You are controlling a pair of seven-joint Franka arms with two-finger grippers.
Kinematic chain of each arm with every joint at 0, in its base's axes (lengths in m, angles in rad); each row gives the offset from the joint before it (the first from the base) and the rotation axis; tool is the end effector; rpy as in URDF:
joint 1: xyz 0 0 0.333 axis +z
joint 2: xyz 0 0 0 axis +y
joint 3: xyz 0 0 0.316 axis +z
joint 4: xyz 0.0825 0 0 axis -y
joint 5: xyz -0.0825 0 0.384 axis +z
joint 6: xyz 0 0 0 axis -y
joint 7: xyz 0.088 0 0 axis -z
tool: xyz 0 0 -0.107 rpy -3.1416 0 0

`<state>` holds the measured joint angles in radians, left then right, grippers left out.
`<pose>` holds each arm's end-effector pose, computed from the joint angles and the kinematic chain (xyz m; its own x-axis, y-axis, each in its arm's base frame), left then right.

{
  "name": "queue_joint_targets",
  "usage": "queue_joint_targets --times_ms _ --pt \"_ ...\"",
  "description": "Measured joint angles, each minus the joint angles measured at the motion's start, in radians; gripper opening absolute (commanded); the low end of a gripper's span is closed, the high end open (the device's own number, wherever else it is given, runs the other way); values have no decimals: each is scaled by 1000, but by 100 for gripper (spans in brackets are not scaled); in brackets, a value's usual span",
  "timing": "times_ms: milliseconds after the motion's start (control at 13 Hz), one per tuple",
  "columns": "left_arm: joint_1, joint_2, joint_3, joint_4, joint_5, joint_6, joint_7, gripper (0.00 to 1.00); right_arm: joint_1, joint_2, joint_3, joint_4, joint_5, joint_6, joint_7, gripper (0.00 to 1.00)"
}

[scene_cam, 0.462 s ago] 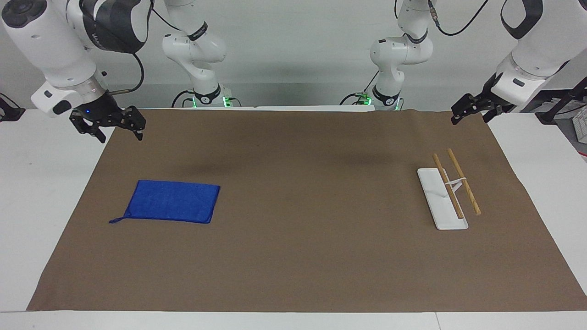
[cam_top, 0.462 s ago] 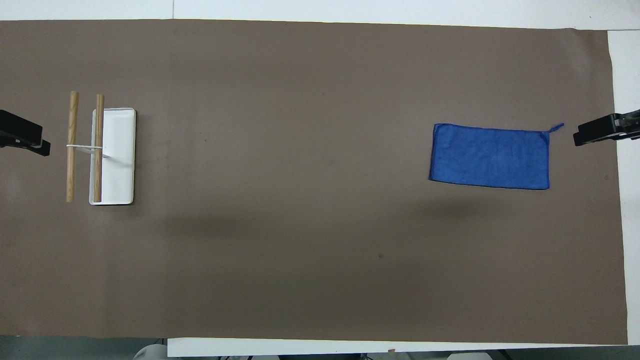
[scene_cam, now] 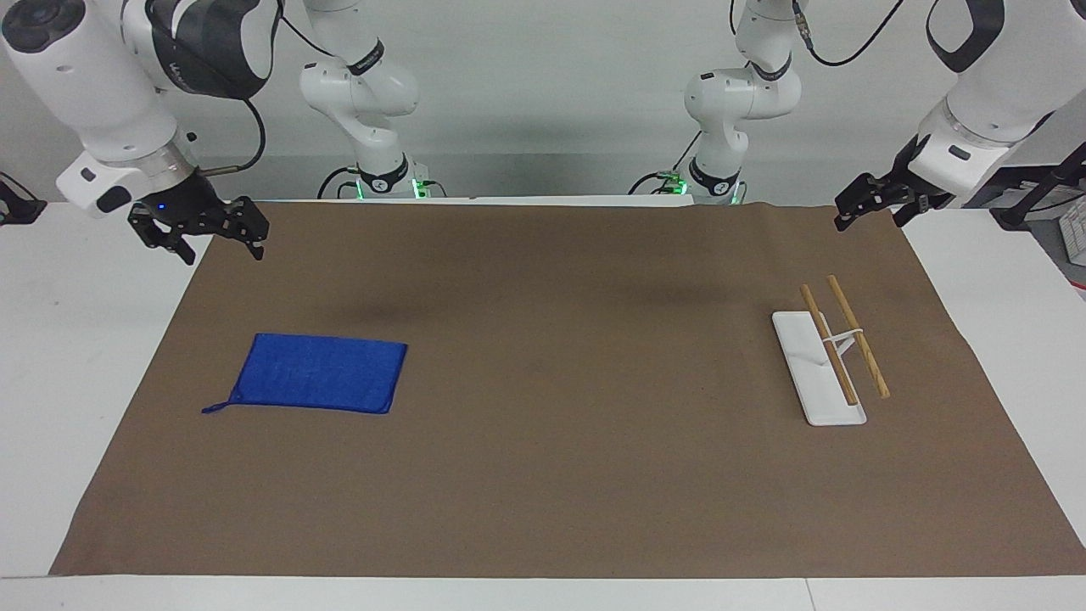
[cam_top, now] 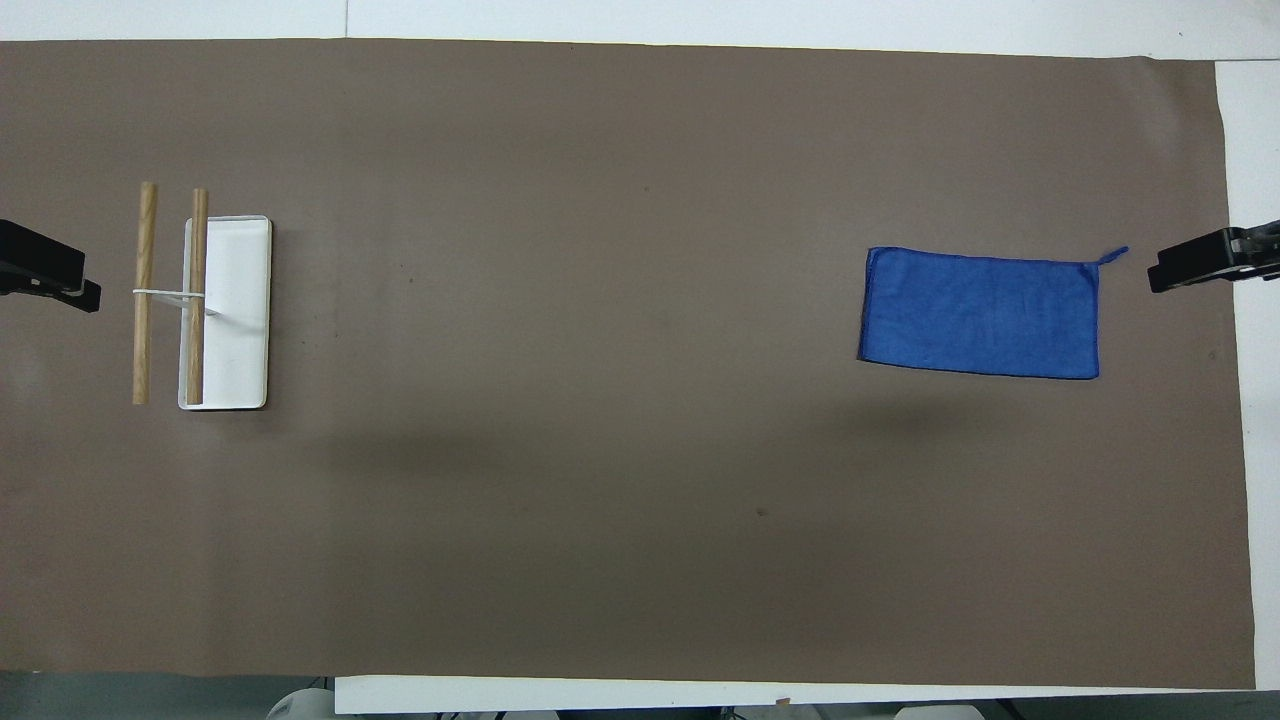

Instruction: Right arm passes towel to left arm to hang

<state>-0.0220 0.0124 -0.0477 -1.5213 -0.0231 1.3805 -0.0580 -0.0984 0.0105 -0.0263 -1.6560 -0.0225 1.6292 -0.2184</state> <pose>0.5362 -0.0401 0.6255 0.9880 -0.0153 -0.1537 -0.0132 -0.9998 0.0148 0.5553 -0.0718 0.5834 0.9946 0.0949 -0.0413 0.0956 -0.9953 0.0141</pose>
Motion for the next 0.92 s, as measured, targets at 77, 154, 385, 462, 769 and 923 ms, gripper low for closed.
queue_joint_targets --times_ms 77,154,385,462,769,923 --pt "0 0 0 0 0 0 0 100 0 11 -1 -3 0 10 -5 100" --pt "0 0 0 0 0 0 0 100 0 31 -3 -18 0 51 -7 100" --pt "0 0 0 0 0 0 0 100 0 110 -9 -167 1 306 -8 100" --pt "0 0 0 0 0 0 0 100 0 131 -8 -222 8 395 -8 100" --pt "0 0 0 0 0 0 0 100 1 190 0 -409 28 687 -8 100" --pt "0 0 0 0 0 0 0 100 1 223 0 -440 29 743 -8 100"
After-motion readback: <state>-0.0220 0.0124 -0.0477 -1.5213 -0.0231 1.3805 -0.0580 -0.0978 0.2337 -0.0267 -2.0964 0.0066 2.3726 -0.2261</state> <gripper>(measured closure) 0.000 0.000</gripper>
